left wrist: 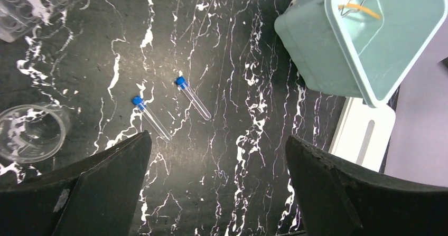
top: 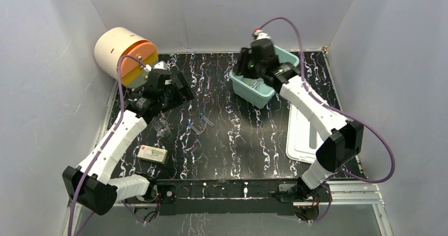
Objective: Organize the chemistry lab equipment
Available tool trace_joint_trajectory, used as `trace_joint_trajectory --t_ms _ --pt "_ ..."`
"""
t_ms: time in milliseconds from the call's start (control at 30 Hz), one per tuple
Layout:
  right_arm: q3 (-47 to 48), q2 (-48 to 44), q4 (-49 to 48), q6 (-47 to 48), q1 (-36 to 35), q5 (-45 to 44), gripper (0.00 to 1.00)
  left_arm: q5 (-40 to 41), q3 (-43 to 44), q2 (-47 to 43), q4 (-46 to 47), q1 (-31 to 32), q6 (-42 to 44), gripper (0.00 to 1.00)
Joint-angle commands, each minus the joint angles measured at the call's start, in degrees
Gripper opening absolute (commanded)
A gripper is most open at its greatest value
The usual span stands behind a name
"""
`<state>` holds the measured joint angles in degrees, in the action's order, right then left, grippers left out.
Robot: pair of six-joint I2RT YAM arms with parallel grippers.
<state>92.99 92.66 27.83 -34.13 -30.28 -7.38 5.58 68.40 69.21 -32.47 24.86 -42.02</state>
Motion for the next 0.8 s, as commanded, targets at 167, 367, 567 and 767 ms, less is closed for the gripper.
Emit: trace_joint_trajectory --t_ms 167,367,567,767 --pt "-11.82 -2.94 -7.66 8.46 -19.68 2.67 0.57 13.84 1.69 -10.58 -4.7 -0.47 -1.72 0.98" --pt "-11.47 4.22 -4.37 8.28 -24.23 -0.78 0.68 24.38 4.4 -13.96 -9.14 -0.52 -2.67 0.98" --pt "-4.54 14.27 3.16 9.43 -24.69 -3.4 0.67 24.49 5.46 -14.97 -8.36 -0.52 -0.49 0.98" --pt "5.95 23.71 8.99 11.96 -24.69 -4.9 0.66 23.3 4.94 -15.05 -8.39 -0.49 -1.07 0.98"
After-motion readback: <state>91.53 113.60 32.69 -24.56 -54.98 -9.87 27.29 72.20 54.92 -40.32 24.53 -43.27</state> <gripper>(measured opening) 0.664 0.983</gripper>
